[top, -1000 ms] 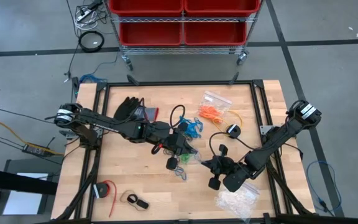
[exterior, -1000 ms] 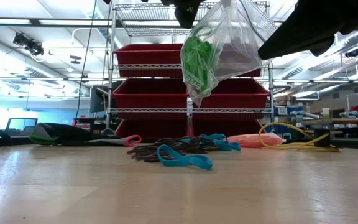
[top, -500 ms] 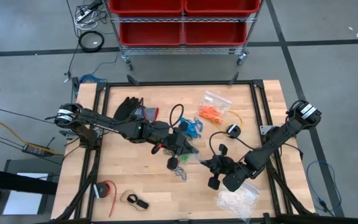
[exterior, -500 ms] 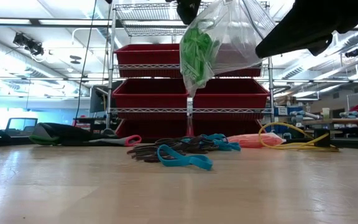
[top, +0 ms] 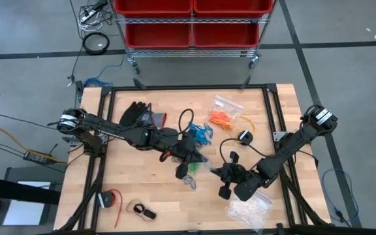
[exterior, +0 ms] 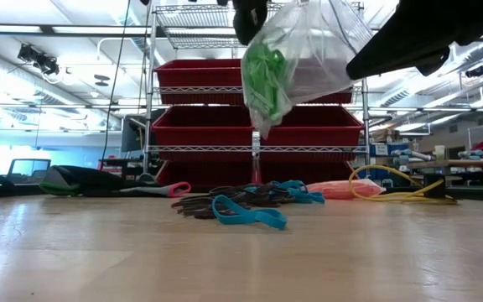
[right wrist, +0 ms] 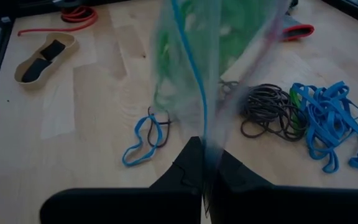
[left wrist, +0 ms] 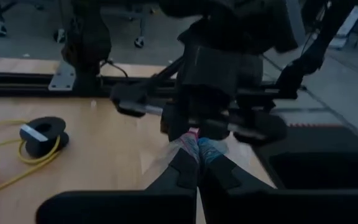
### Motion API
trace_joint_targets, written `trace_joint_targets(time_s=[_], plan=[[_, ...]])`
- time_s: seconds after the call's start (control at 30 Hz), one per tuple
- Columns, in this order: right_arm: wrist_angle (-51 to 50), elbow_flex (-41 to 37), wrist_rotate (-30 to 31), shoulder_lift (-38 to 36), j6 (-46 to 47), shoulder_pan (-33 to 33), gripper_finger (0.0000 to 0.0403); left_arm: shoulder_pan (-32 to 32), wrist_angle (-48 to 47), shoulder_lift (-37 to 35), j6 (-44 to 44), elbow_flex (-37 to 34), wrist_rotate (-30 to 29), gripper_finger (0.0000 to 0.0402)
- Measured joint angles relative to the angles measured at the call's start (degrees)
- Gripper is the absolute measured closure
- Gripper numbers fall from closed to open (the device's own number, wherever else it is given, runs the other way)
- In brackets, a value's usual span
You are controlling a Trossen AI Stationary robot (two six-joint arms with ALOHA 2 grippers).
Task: Sort rubber bands
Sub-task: Close the transparent zip bag
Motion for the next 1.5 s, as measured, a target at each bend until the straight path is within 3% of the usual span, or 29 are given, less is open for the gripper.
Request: trace_joint_targets(time_s=[0.2, 0.5, 0.83, 1.1, 1.27, 1.5], plan=[[0.0, 0.0, 0.0, 0.0, -0.2, 0.0, 0.0403, 0.0, -4.8, 0.0, 0.8, 0.0, 0.0, 0.0394], [0.1, 0.0, -1.0, 0.0, -0.7, -0.2, 0.0403, 0.7, -20.0, 0.0, 0.9, 0.0, 0.0, 0.0394], [0.1, 1.5, -11.2, 0.0, -6.9, -5.5, 0.0403, 0.7, -30.8, 0.0, 5.2, 0.0, -2.1, 0.0394], [0.0, 4.2, -17.7, -0.1, -13.0, -9.3, 0.0403, 0.7, -28.9, 0.0, 5.2, 0.0, -2.0, 0.0394], [-1.2, 4.9, -20.8, -0.1, -13.2, -10.3, 0.0403, 0.7, -29.0, 0.0, 5.2, 0.0, 0.4, 0.0394], [-1.8, 5.1, -25.5, -0.1, -12.1, -11.3, 0.0403, 0.6, -31.0, 0.0, 0.8, 0.0, -0.8, 0.0394]])
